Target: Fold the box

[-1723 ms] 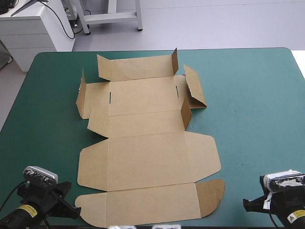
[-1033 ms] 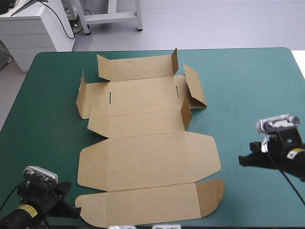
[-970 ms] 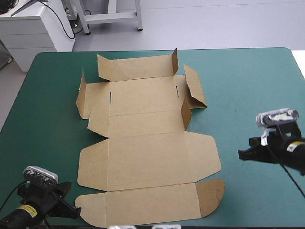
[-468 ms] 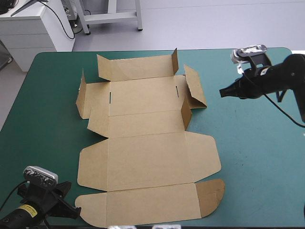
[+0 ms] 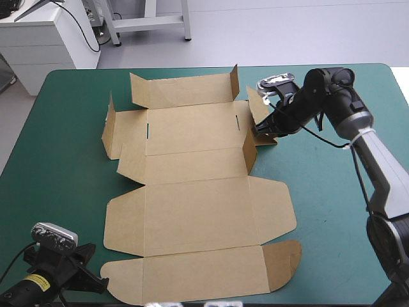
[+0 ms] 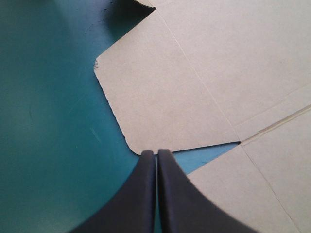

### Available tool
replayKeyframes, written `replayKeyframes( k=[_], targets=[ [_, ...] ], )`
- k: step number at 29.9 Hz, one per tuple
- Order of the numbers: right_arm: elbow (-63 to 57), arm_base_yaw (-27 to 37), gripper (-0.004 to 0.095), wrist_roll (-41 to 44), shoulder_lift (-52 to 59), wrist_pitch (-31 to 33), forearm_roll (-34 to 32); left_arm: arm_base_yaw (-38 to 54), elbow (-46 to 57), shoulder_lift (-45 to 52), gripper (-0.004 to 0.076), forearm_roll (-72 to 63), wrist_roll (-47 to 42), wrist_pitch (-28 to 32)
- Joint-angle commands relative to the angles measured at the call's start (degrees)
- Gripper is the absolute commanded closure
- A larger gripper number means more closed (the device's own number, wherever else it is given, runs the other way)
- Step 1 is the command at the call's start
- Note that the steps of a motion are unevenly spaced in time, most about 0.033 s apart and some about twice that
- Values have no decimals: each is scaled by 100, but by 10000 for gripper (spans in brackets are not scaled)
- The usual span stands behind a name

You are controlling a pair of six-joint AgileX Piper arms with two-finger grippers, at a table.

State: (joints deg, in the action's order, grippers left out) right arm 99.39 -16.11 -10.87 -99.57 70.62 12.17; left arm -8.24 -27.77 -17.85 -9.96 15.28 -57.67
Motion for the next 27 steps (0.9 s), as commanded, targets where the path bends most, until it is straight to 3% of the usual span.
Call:
replayKeyframes(
  k=[1, 3, 6, 27],
  targets=[
    [206, -171, 717, 256, 193, -412, 43, 7, -208, -65, 731, -95, -16, 285],
    [210, -222, 586, 257, 157, -550, 58, 7, -208, -65, 731, -95, -16, 285],
    [210, -232, 507, 257, 86, -620, 138, 7, -208, -65, 731, -95, -16, 285],
    [210, -355, 506, 120, -929, -953, 555, 7, -208, -65, 731, -95, -26, 285]
  ],
)
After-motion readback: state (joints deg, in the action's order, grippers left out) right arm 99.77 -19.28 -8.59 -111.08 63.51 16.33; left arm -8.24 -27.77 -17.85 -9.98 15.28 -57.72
